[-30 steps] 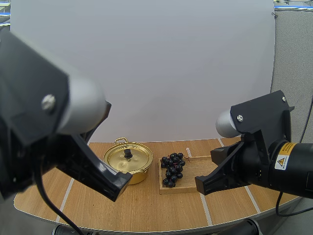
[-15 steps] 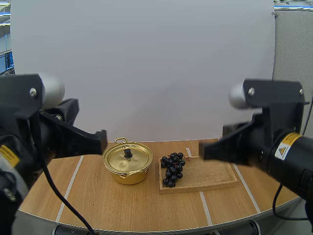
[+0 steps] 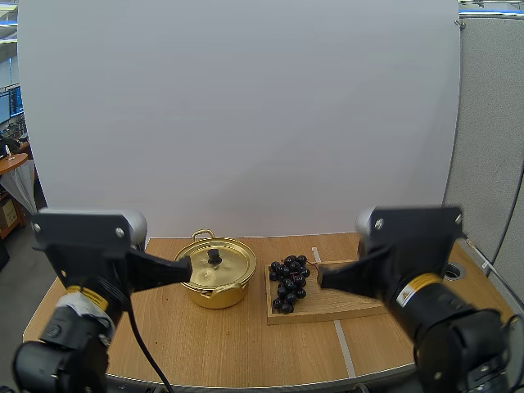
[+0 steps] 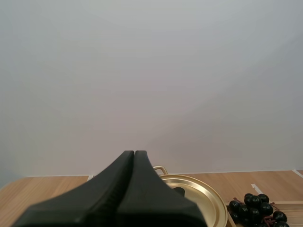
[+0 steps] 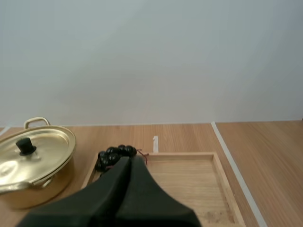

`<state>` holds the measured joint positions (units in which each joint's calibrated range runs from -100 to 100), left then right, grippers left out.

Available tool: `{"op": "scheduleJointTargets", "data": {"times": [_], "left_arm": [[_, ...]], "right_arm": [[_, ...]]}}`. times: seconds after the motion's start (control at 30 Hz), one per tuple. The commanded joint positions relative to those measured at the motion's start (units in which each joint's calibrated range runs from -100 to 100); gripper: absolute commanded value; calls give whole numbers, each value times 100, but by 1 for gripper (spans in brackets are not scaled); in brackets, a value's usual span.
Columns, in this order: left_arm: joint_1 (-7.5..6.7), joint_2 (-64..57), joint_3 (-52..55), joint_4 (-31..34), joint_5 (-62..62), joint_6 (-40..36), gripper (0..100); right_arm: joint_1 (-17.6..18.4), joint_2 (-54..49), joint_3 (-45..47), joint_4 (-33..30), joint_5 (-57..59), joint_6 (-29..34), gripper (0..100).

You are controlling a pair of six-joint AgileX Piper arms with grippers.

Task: Open the pot, put the pineapple inside, and close it

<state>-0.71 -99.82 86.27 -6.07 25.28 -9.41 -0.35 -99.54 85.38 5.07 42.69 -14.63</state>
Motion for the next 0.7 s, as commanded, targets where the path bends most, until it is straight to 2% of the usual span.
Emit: {"op": "scheduleJointTargets", "data": {"times": [0.0,0.2,0.4,0.67], "left_arm": [[3,-18,402,63,-918,109,0],[3,-18,999,63,-1184,131,0],[3,-18,1373,63,-1184,131,0],[3,-18,1373,63,-200,131,0]], "right_arm": [[-23,-46,411,-117,-490,-20,0],[-23,-46,916,-337,-724,-20,0],[-23,-46,934,-476,-706,-20,0],[-23,-46,934,-507,-560,-20,0]]}}
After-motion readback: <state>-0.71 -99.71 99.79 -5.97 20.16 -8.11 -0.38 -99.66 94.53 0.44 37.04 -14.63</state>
